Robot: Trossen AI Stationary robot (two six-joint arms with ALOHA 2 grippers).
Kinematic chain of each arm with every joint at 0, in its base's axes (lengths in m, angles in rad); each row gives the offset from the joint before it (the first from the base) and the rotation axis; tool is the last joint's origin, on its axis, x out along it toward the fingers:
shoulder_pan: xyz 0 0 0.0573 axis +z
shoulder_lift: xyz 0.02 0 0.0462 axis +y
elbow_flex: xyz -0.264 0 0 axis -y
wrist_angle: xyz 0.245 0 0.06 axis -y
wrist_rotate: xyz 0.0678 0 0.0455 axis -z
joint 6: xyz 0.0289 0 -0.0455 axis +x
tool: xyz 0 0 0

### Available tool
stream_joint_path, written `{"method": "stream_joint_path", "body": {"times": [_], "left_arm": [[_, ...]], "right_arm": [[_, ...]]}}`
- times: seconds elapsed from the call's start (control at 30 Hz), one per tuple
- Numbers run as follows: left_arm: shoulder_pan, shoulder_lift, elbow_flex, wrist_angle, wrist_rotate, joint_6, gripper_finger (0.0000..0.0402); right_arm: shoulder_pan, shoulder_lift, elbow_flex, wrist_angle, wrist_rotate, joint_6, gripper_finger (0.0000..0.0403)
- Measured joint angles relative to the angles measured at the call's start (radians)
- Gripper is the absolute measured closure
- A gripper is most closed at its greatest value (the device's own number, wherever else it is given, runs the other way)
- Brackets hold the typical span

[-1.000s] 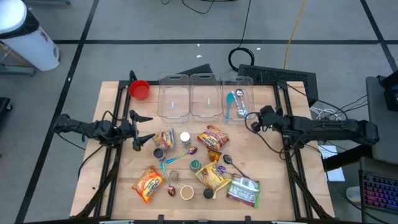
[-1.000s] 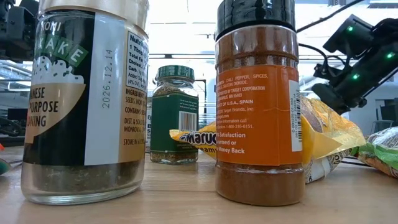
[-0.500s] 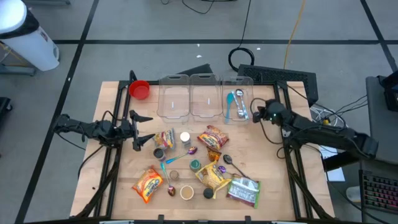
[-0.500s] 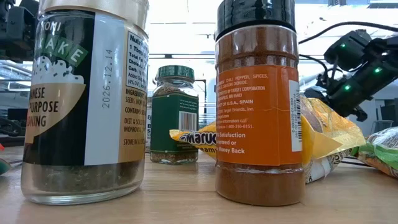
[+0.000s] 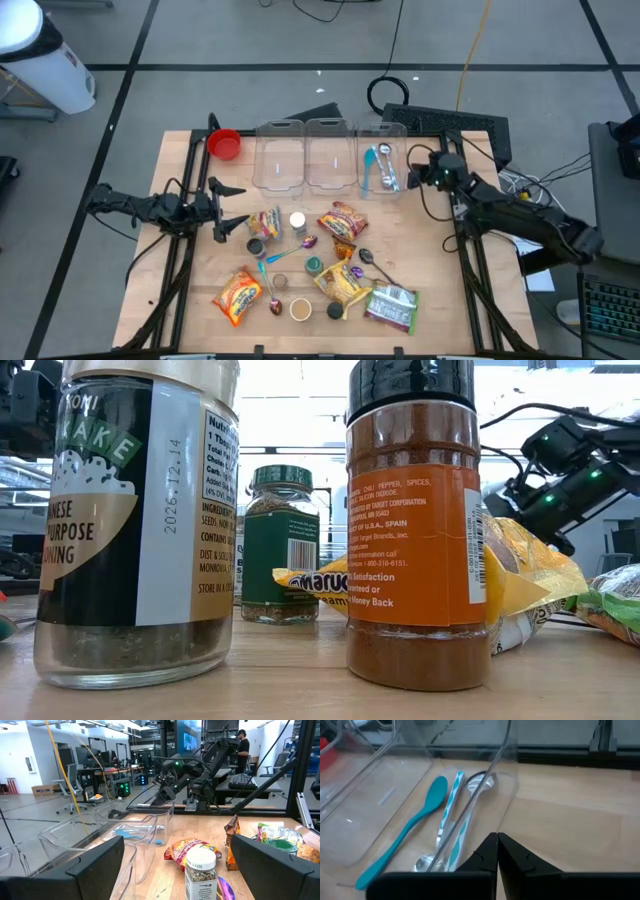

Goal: Pick & Place Food Item
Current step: Adjust the right transparent bin

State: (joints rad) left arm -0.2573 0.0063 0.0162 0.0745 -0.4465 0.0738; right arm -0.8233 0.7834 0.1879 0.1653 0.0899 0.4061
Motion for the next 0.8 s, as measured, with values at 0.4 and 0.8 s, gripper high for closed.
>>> {"method": "stream_joint_path", "body": {"times": [0.4, 0.8], "left_arm": [[0.000, 0.000, 0.000, 0.000, 0.000, 0.000, 0.0027], [0.000, 0.000, 0.000, 0.000, 0.000, 0.000, 0.0027]], "right_arm": [[-0.070, 0.157, 0.001, 0.203, -0.093, -0.046, 0.0403], [-0.154, 0.231, 0.001, 0.318, -0.222, -0.141, 0.0403]]}}
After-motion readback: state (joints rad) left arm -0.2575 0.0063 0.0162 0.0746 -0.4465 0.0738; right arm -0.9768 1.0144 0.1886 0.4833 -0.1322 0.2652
